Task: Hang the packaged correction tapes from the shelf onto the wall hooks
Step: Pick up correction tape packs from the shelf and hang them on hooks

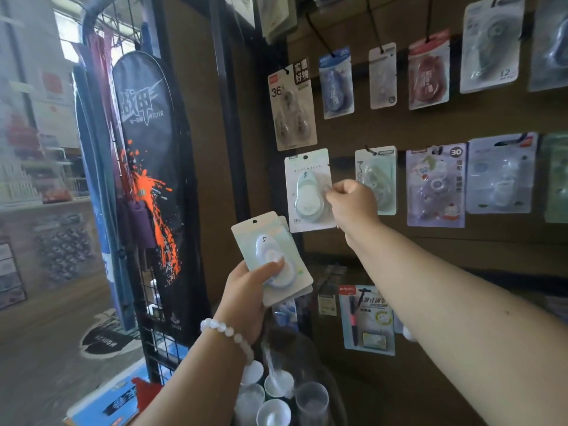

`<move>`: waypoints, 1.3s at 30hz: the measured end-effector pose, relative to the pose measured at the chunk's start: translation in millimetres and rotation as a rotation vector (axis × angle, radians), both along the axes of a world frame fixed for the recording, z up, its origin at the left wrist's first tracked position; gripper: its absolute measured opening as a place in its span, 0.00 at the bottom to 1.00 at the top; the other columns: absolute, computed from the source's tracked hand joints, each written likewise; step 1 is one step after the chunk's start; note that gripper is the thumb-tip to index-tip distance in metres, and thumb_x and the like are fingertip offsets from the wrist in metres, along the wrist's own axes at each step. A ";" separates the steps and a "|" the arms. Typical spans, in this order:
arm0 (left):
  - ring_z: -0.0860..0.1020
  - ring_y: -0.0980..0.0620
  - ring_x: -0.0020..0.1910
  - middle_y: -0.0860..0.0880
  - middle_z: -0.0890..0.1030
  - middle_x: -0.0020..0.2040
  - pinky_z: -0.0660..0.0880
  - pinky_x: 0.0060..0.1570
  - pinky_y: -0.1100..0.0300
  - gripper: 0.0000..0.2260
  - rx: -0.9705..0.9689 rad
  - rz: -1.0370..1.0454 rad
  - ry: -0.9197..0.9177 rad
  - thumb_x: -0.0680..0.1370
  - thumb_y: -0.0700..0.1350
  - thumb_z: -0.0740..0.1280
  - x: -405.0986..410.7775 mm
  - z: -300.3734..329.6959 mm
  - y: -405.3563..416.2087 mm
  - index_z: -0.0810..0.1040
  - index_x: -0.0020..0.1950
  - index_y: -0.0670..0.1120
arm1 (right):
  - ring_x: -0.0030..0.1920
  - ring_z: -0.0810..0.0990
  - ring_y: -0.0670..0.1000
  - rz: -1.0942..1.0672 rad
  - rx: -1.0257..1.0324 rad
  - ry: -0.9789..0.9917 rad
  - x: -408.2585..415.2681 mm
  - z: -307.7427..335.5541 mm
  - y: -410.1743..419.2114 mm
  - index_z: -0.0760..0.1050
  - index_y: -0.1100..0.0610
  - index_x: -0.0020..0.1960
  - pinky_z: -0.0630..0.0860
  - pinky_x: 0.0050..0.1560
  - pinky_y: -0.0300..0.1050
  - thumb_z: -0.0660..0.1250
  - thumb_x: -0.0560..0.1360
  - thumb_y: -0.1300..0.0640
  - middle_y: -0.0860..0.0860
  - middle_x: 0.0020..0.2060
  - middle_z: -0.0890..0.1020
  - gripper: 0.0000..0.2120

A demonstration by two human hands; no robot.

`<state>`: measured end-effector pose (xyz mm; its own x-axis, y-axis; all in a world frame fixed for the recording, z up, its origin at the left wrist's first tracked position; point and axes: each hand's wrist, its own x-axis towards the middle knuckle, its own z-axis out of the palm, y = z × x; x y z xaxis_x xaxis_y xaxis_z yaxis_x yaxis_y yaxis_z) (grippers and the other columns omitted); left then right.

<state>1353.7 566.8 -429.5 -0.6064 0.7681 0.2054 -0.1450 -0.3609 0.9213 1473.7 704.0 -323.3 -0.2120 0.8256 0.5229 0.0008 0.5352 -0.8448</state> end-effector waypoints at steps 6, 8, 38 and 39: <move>0.82 0.38 0.57 0.41 0.83 0.58 0.77 0.58 0.36 0.24 -0.006 0.002 0.009 0.69 0.44 0.77 -7.7 -3.8 9.2 0.77 0.64 0.45 | 0.47 0.77 0.52 -0.072 -0.020 -0.051 -17.1 0.6 15.1 0.77 0.57 0.50 0.78 0.48 0.48 0.64 0.78 0.52 0.50 0.44 0.79 0.08; 0.82 0.38 0.57 0.42 0.83 0.58 0.77 0.58 0.36 0.25 -0.006 0.002 0.008 0.69 0.45 0.78 -8.9 -5.7 10.4 0.77 0.64 0.45 | 0.46 0.77 0.51 -0.077 -0.013 -0.041 -18.9 -2.9 18.0 0.77 0.57 0.50 0.77 0.46 0.46 0.64 0.78 0.53 0.50 0.44 0.79 0.08; 0.82 0.38 0.58 0.41 0.82 0.60 0.78 0.59 0.38 0.28 0.017 -0.041 0.020 0.66 0.46 0.79 -16.0 1.6 36.8 0.77 0.64 0.42 | 0.45 0.82 0.54 -0.371 -0.001 -0.288 -50.8 2.7 83.9 0.76 0.58 0.55 0.80 0.44 0.47 0.64 0.77 0.51 0.53 0.48 0.81 0.12; 0.82 0.38 0.58 0.40 0.82 0.60 0.77 0.59 0.38 0.24 0.026 -0.049 0.004 0.69 0.44 0.77 -16.0 3.9 37.6 0.77 0.64 0.42 | 0.44 0.81 0.53 -0.365 0.019 -0.228 -45.6 -3.7 76.7 0.75 0.57 0.54 0.80 0.43 0.47 0.65 0.76 0.51 0.51 0.46 0.80 0.11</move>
